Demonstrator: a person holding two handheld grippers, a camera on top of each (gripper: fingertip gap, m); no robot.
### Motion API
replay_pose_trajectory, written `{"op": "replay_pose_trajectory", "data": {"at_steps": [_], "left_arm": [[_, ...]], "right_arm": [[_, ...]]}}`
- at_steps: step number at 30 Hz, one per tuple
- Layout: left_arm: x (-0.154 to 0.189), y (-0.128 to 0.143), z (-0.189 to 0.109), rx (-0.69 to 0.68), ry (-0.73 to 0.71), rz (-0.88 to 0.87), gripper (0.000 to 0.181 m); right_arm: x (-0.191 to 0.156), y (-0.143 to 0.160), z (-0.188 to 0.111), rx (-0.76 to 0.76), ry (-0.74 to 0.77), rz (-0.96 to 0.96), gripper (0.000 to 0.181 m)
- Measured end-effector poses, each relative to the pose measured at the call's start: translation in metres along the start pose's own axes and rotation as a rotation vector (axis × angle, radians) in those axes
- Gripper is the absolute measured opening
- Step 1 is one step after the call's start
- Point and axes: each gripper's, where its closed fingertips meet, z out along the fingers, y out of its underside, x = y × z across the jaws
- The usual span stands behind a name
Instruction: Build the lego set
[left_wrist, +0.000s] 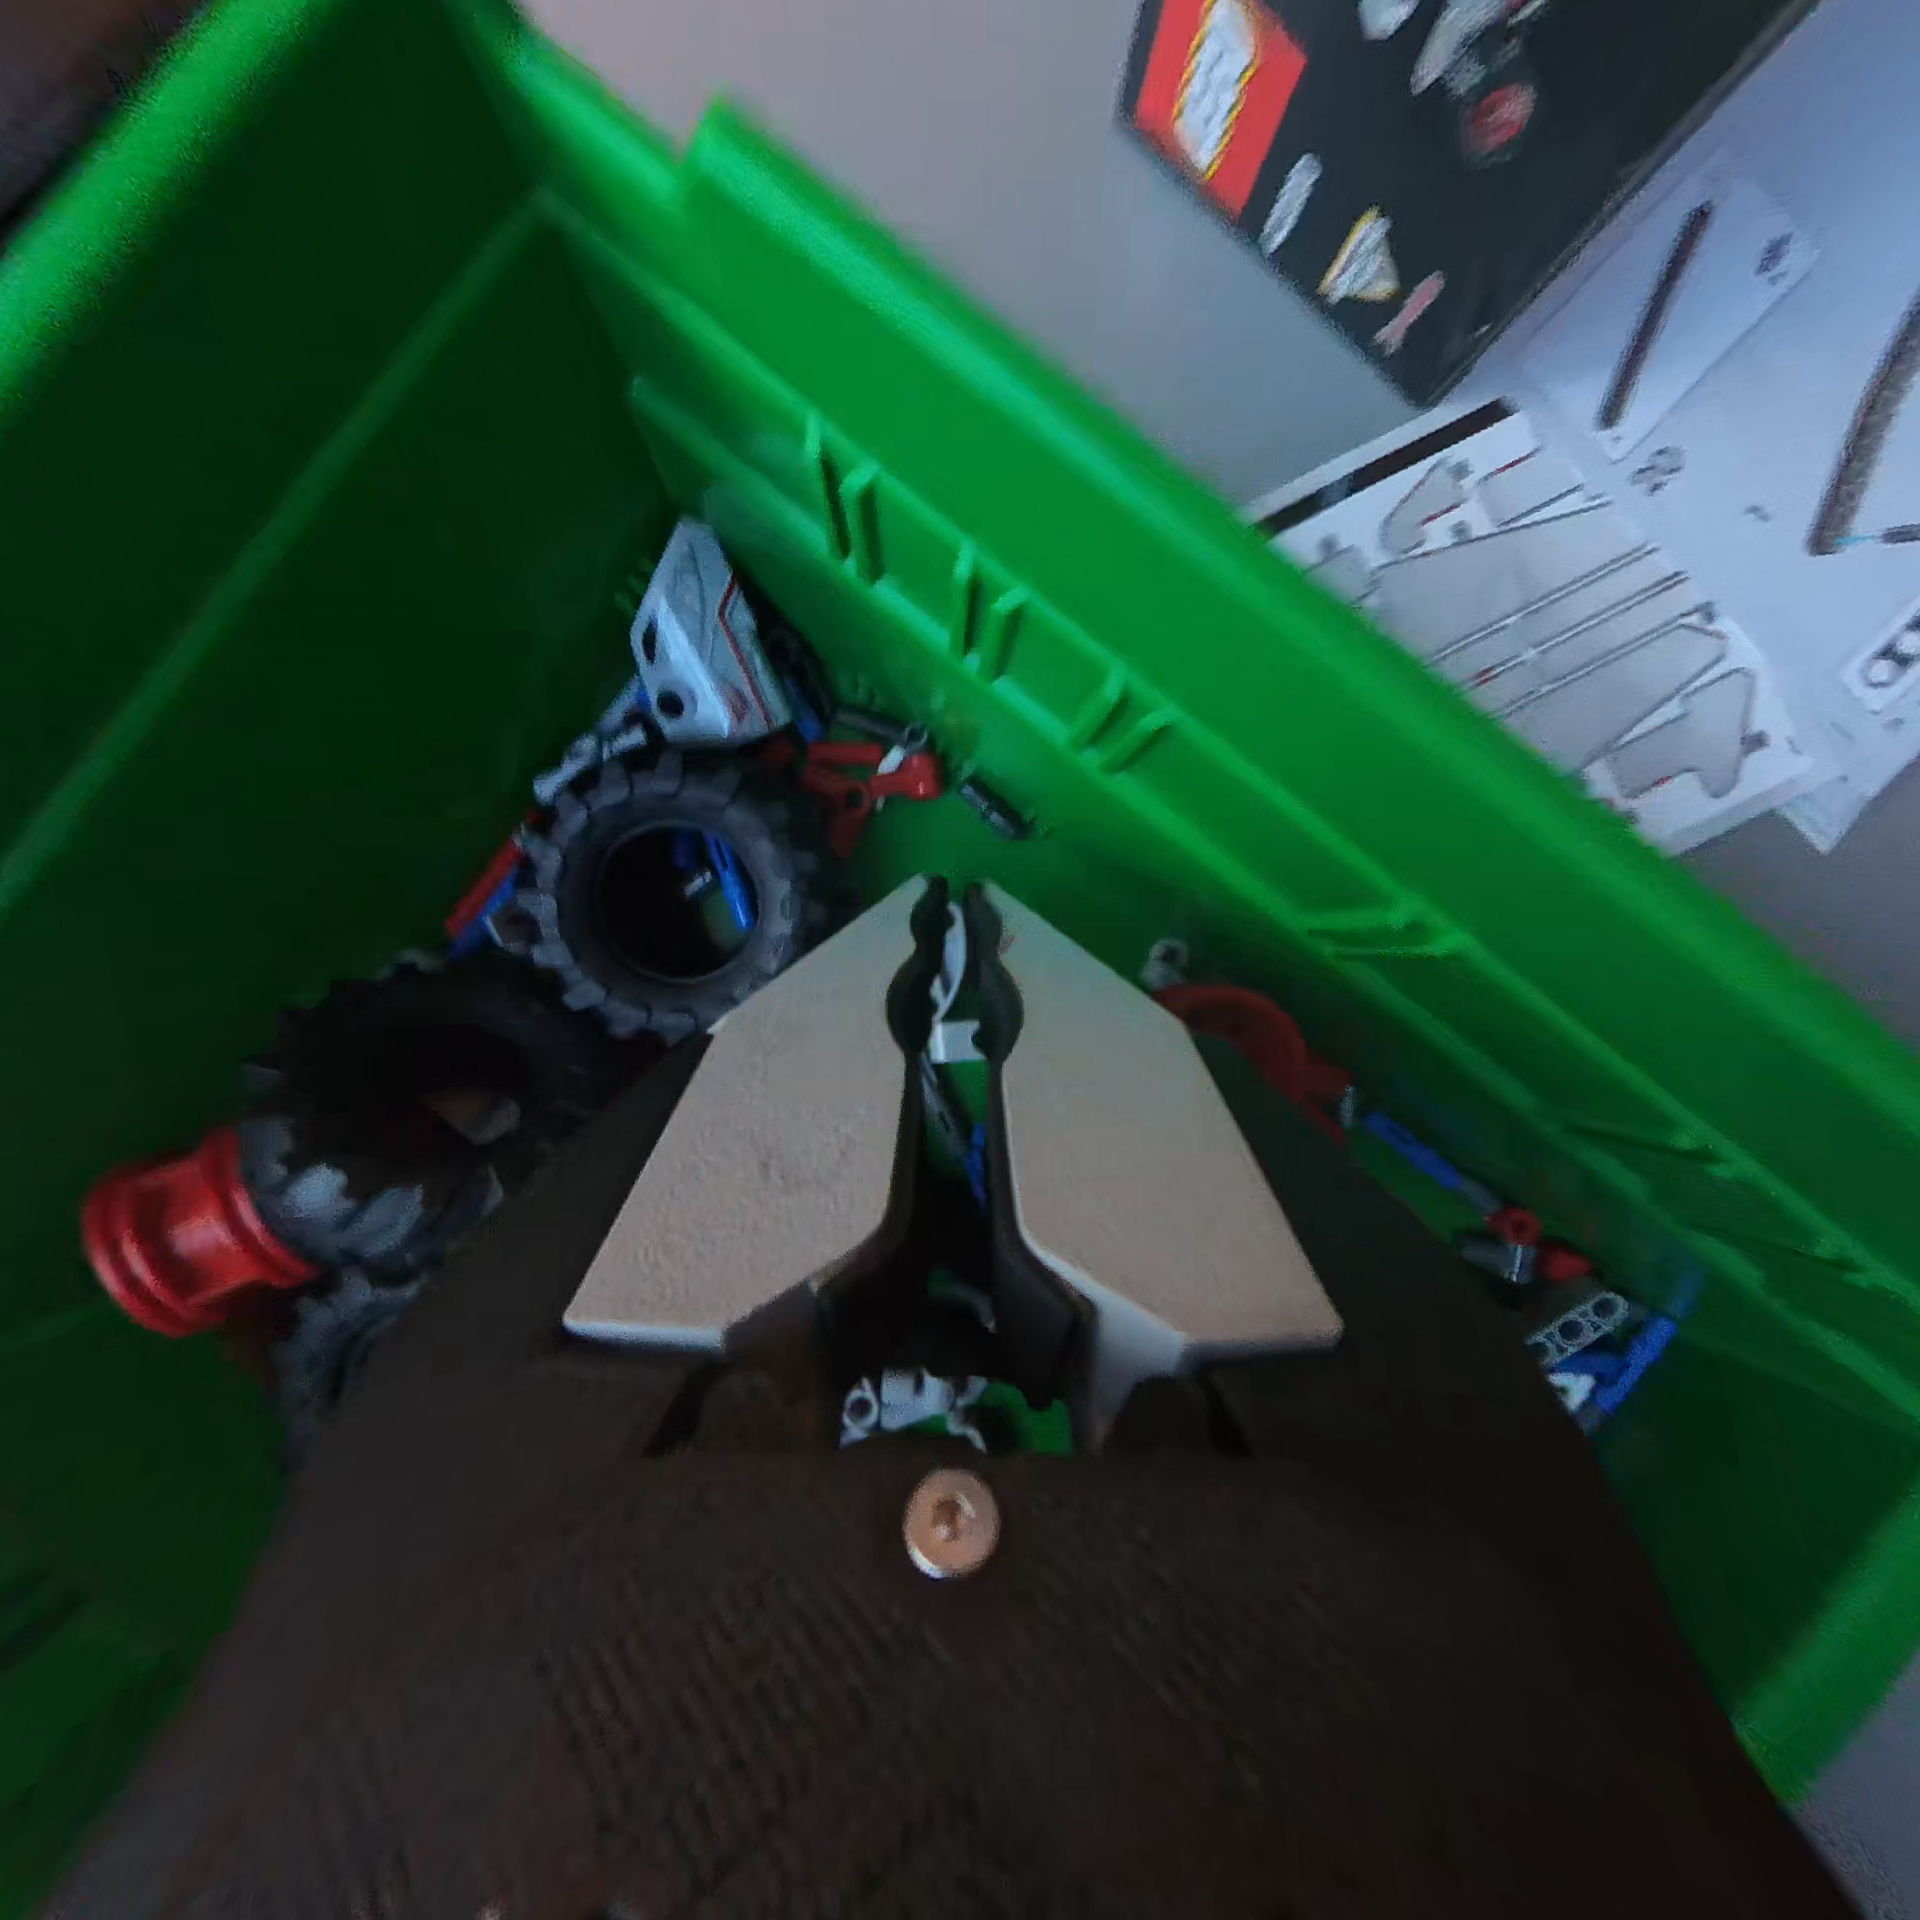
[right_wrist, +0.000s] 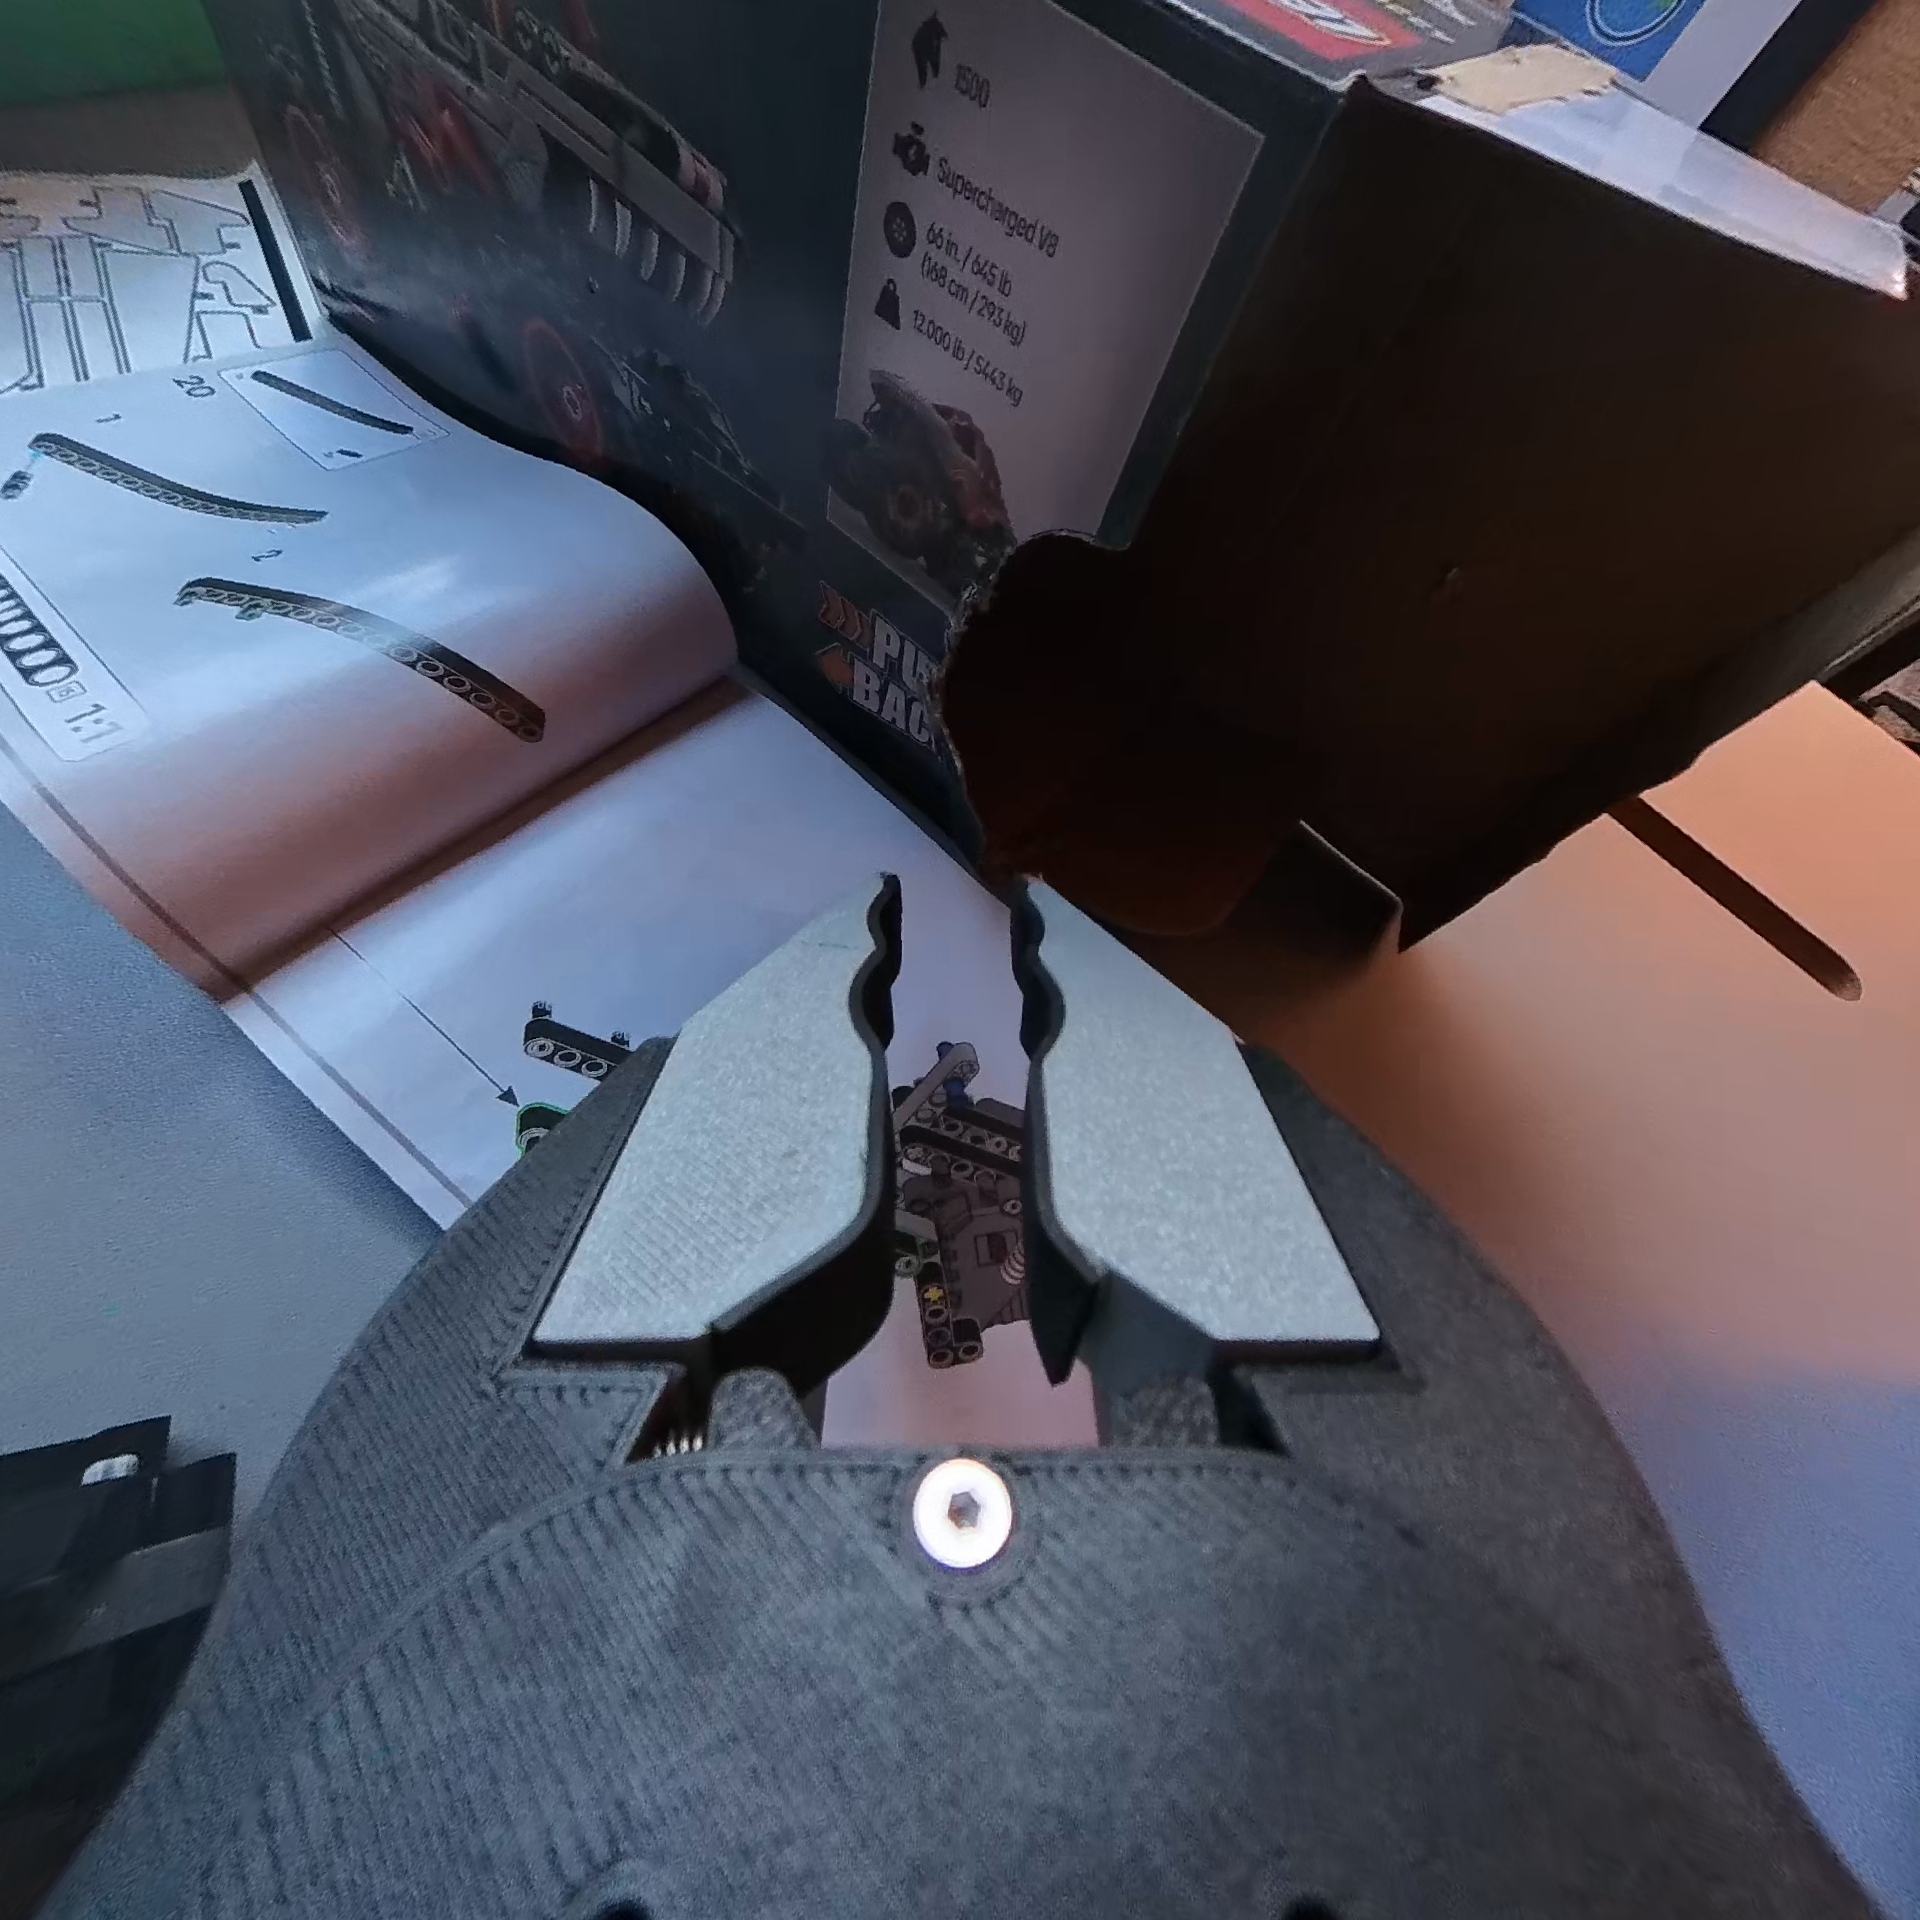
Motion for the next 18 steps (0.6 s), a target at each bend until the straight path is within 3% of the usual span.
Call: {"op": "replay_pose_trajectory", "data": {"at_steps": [1, 4, 11, 18], "left_arm": [[0.005, -0.007, -0.004, 0.04, 0.015, 0.046, 0.002], [0.011, -0.015, -0.007, 0.082, -0.012, 0.18, 0.01], [0.009, -0.011, 0.006, -0.107, -0.024, 0.373, 0.018], [0.01, -0.007, 0.009, -0.253, 0.093, 0.534, 0.022]], "right_arm": [[0.0, 0.0, 0.0, 0.0, -0.001, 0.0, 0.019], [0.0, -0.001, 0.0, 0.005, 0.0, -0.003, 0.021], [0.002, -0.001, -0.001, 0.011, -0.003, 0.015, 0.022], [0.003, -0.003, -0.004, 0.032, -0.008, 0.029, 0.021]]}}
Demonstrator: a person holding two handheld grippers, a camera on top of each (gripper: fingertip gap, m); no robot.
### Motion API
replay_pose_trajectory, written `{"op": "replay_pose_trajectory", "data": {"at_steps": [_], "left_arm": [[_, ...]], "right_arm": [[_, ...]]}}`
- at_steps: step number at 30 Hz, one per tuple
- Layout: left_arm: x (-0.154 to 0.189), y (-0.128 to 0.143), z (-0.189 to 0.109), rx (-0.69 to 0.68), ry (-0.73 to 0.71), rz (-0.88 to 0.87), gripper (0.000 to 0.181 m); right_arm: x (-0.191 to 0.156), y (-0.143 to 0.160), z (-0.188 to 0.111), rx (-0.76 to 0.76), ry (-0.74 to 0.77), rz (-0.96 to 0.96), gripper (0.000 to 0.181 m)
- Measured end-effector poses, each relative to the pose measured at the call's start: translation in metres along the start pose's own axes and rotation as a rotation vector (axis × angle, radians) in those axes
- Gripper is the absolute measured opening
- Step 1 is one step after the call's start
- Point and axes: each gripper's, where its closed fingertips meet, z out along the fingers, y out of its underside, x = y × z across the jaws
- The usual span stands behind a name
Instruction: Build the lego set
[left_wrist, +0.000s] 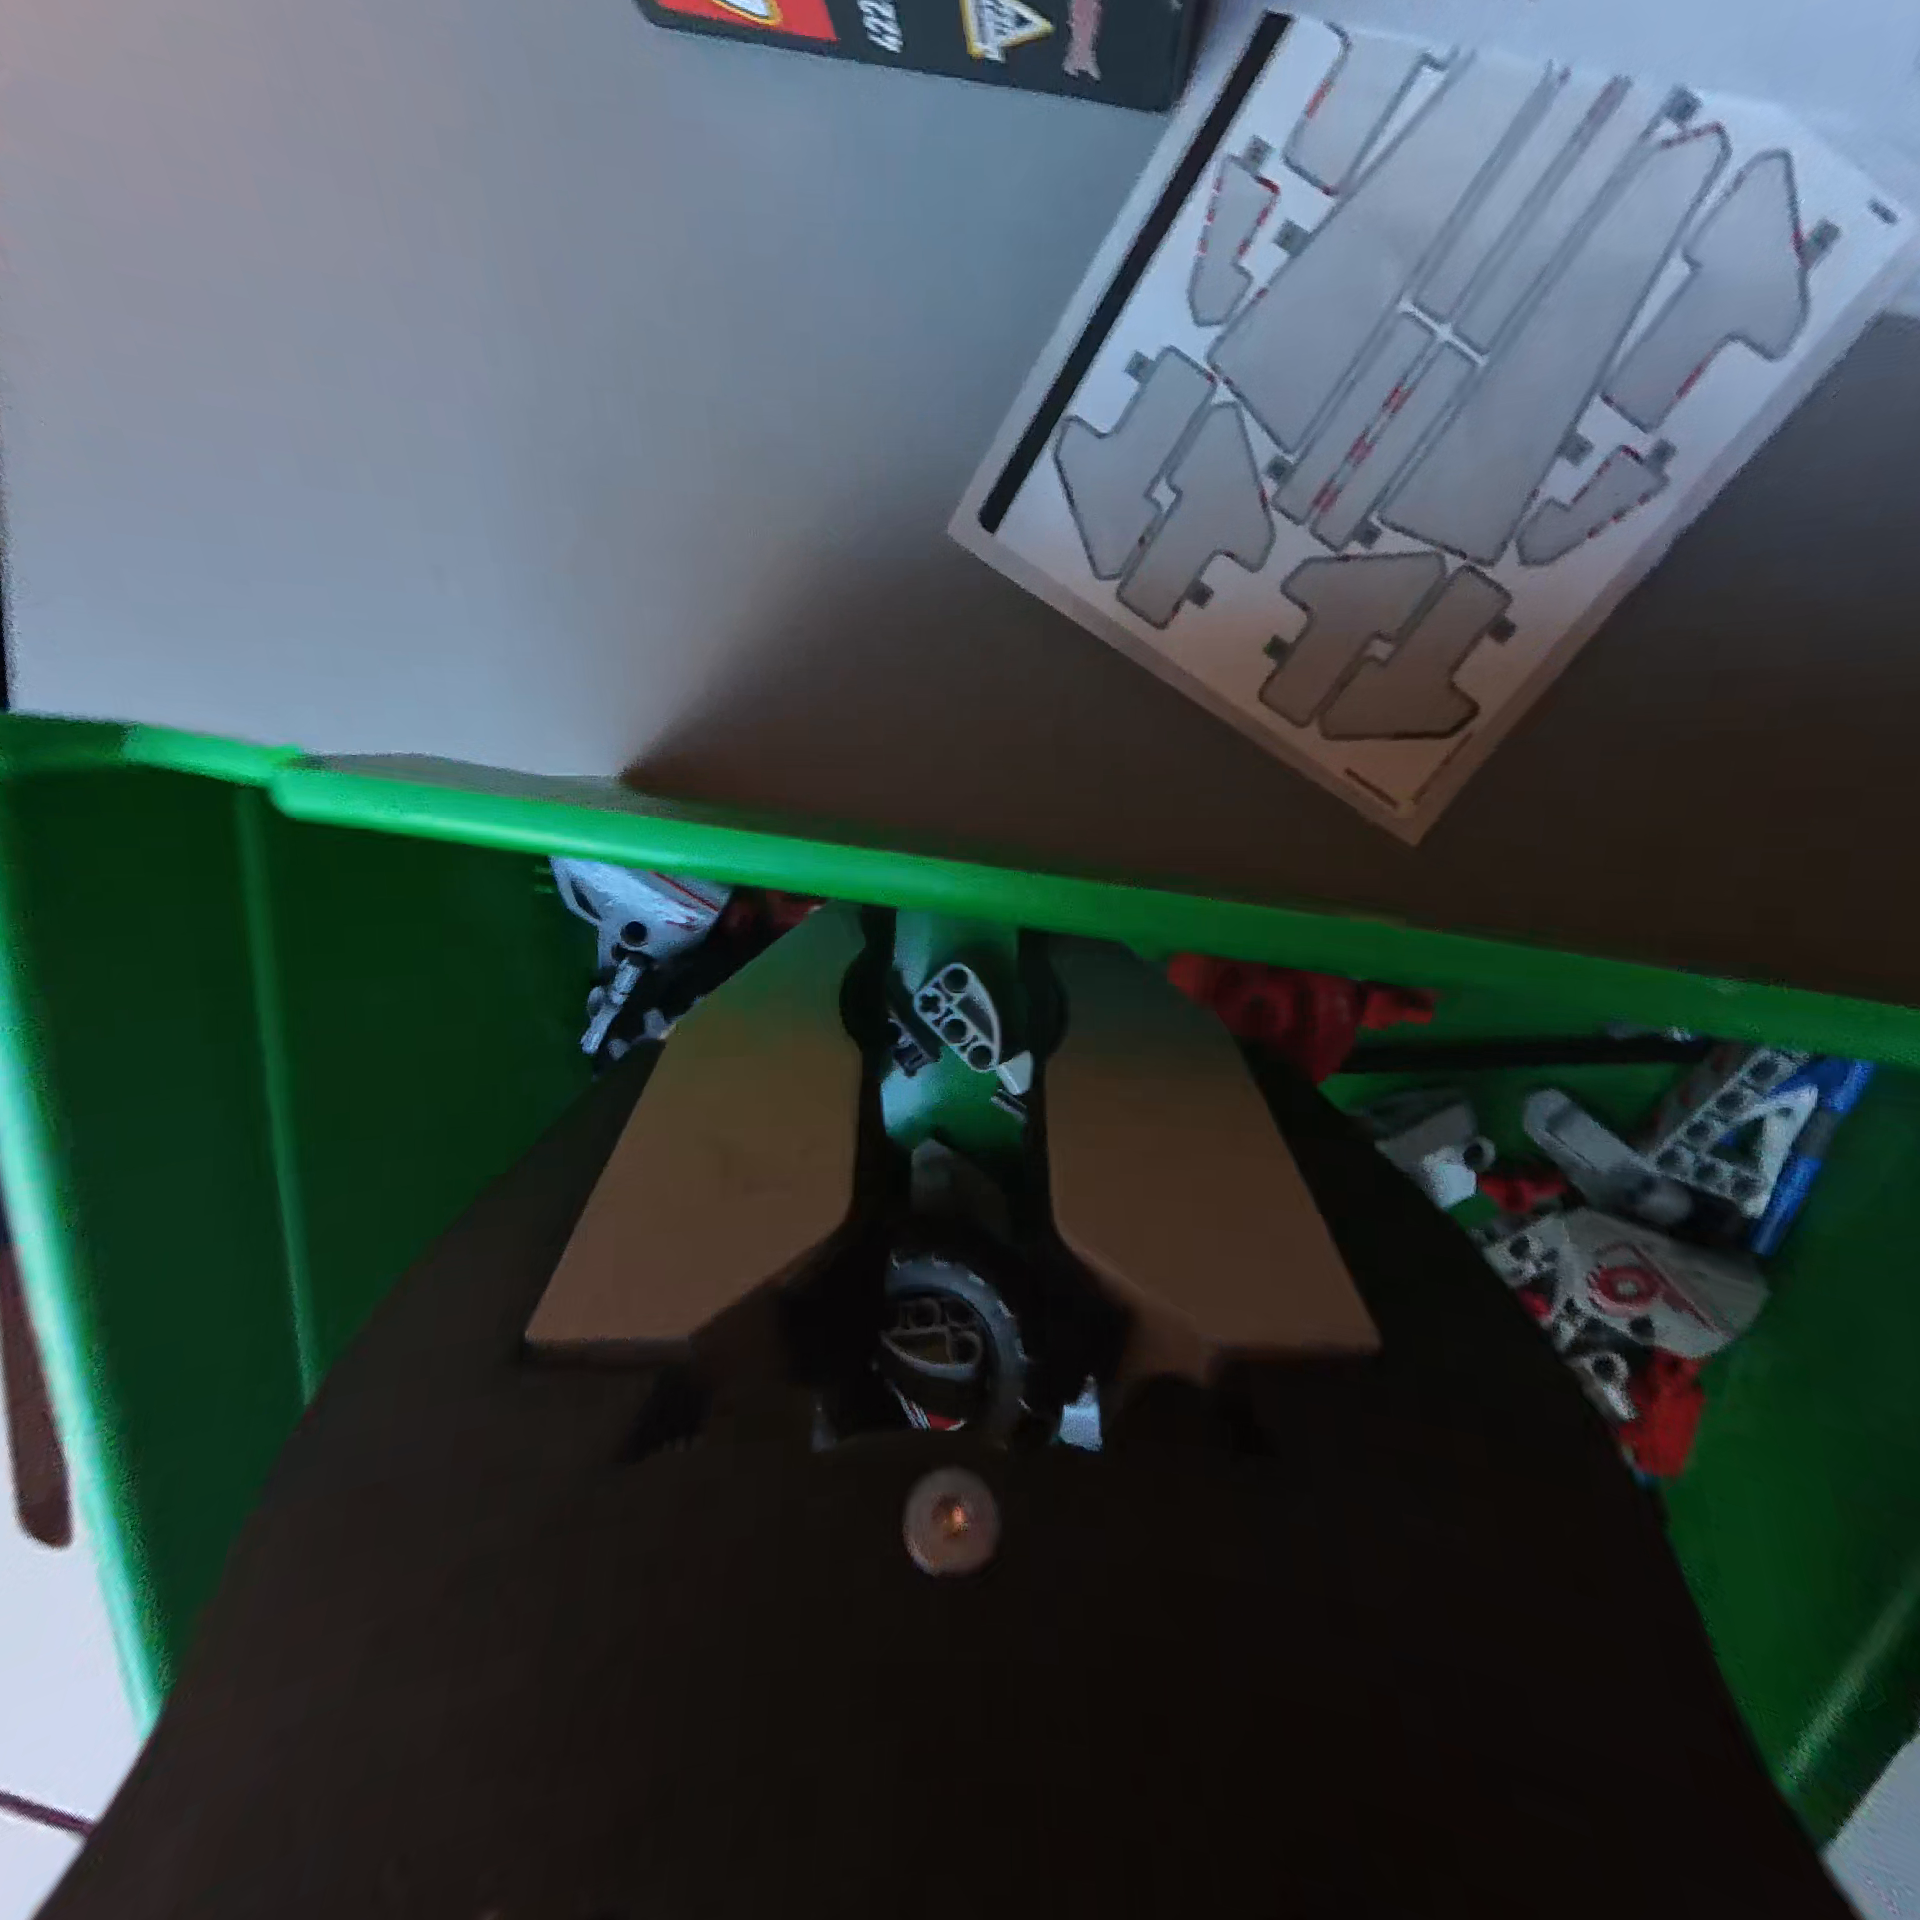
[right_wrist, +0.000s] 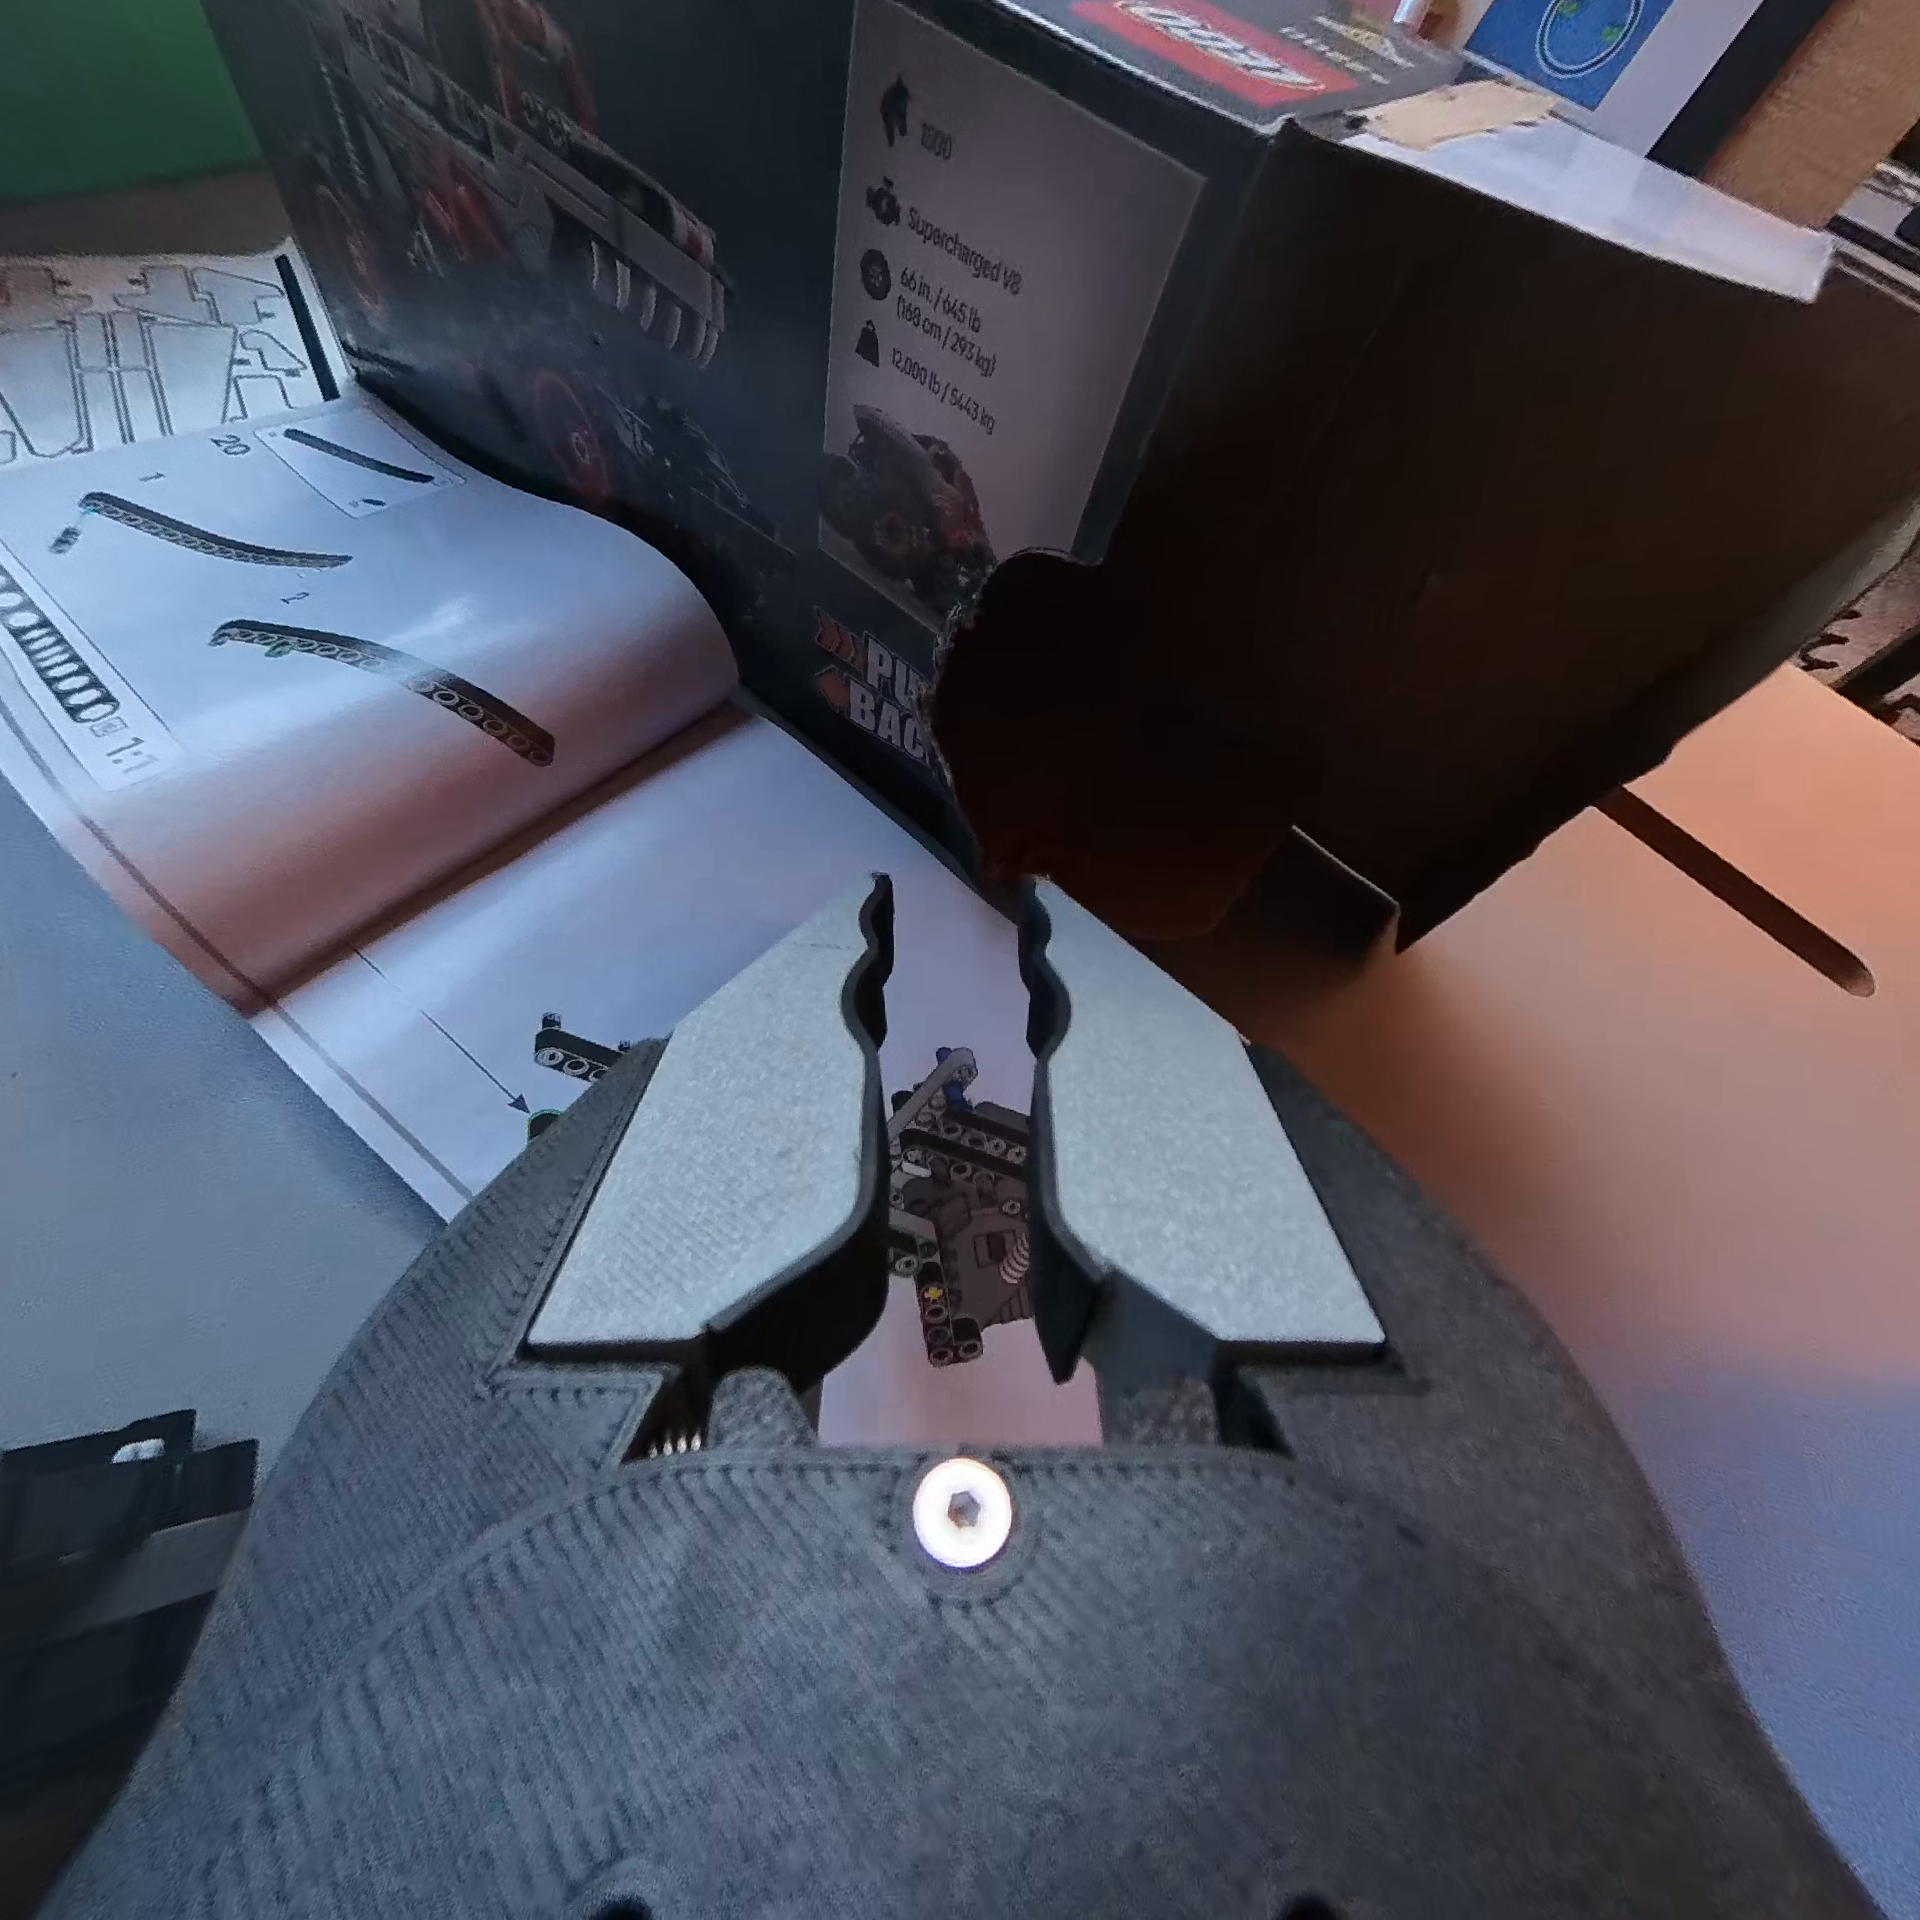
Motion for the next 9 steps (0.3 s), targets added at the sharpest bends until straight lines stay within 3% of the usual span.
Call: {"op": "replay_pose_trajectory", "data": {"at_steps": [3, 9], "left_arm": [[0.007, 0.007, 0.006, -0.044, 0.054, 0.048, 0.024], [-0.004, 0.004, 0.012, -0.026, -0.039, 0.106, 0.031]], "right_arm": [[0.0, 0.0, -0.001, 0.002, 0.001, 0.003, 0.021], [0.0, 0.001, -0.001, -0.001, 0.001, 0.008, 0.021]]}}
